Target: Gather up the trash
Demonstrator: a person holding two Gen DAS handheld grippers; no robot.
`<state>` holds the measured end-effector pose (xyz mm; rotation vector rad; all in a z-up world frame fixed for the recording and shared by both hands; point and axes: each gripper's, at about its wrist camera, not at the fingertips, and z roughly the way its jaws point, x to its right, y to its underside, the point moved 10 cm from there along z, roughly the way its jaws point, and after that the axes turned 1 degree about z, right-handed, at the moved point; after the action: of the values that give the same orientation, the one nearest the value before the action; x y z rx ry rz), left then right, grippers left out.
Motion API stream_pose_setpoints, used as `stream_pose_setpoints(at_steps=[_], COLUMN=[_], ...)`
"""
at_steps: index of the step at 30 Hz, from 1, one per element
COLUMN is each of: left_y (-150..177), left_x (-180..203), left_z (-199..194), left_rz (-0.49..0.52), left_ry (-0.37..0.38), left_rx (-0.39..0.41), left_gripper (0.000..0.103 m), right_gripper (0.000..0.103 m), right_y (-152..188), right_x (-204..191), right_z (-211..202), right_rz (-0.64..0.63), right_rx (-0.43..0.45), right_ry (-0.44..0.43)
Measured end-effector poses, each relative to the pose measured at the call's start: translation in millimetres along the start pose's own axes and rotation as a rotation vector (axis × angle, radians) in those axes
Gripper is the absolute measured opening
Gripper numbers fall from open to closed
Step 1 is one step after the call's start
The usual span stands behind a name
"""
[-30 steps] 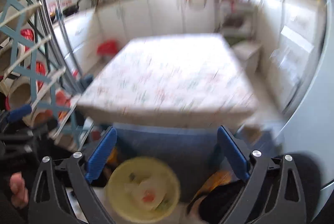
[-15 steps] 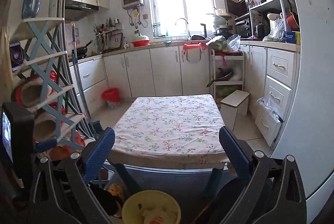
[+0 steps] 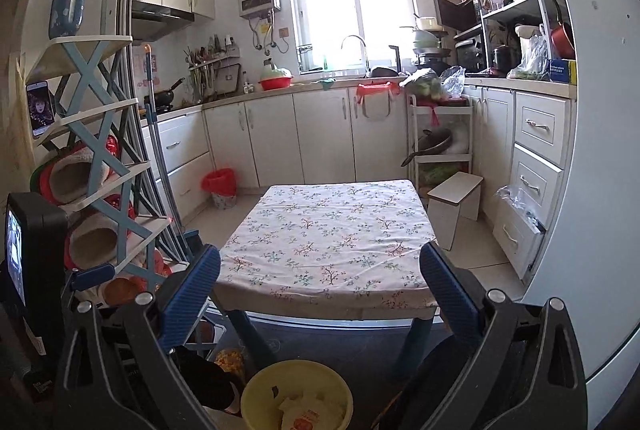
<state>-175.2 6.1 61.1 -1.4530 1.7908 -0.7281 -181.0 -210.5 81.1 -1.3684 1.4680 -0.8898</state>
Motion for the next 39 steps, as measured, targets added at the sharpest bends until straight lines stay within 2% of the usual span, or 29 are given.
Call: stream_pose_setpoints(at_steps=[39], left_y=[-17], left_x=[-13], left_z=[-30], left_rz=[-0.045], left_ry=[-0.011], left_rx=[0.070], left_gripper=[0.095], right_gripper=[0.096], right_y=[5], right_x=[5], right_z=[2], right_rz=[-0.011], right_rx=[-0.019], right_ry=[0.019])
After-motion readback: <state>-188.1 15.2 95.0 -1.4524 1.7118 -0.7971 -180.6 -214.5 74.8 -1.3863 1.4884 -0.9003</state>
